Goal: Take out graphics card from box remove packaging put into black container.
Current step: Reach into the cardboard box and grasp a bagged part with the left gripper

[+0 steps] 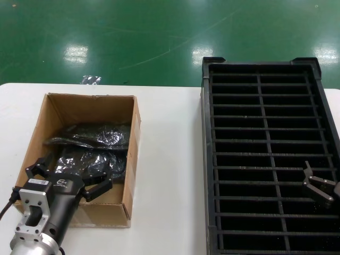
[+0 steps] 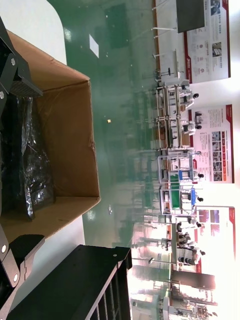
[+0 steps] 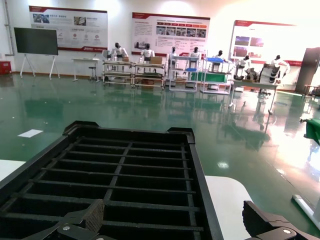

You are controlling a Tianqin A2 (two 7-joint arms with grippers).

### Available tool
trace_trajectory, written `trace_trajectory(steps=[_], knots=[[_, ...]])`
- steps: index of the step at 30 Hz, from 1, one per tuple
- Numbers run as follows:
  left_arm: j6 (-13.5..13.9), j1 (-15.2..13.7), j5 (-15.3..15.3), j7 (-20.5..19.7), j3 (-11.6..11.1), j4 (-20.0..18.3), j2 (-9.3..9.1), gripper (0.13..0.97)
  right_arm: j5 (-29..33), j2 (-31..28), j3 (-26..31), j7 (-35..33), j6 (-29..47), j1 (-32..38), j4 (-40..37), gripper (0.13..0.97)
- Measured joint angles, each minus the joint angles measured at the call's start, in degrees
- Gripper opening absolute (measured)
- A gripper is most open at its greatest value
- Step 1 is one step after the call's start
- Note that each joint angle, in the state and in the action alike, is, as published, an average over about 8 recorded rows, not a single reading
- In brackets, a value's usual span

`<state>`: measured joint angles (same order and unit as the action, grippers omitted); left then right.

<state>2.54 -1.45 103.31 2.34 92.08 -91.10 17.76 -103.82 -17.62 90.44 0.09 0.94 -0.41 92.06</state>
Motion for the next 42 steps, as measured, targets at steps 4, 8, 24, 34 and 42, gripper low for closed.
trace_trajectory(steps=[4, 8, 24, 34, 42], knots=[[0.0, 0.0, 0.0, 0.0, 0.0, 0.0, 0.00, 0.966, 0.0, 0.0, 0.0, 0.0, 0.0, 0.0, 0.0, 0.966], [0.0, 0.0, 0.0, 0.0, 0.0, 0.0, 0.00, 0.966, 0.0, 0.0, 0.0, 0.0, 0.0, 0.0, 0.0, 0.966], [7.6, -6.3, -8.9, 8.1, 0.6, 4.5, 9.43, 0.966, 0.0, 0.0, 0.0, 0.0, 0.0, 0.0, 0.0, 0.966], [20.0, -20.0, -16.8, 7.2, 6.4, 16.8, 21.22, 0.966, 0.0, 0.0, 0.0, 0.0, 0.0, 0.0, 0.0, 0.966], [32.7, -31.2, -15.1, 13.9, 11.2, 29.7, 22.28, 0.966, 0.0, 0.0, 0.0, 0.0, 0.0, 0.0, 0.0, 0.966]])
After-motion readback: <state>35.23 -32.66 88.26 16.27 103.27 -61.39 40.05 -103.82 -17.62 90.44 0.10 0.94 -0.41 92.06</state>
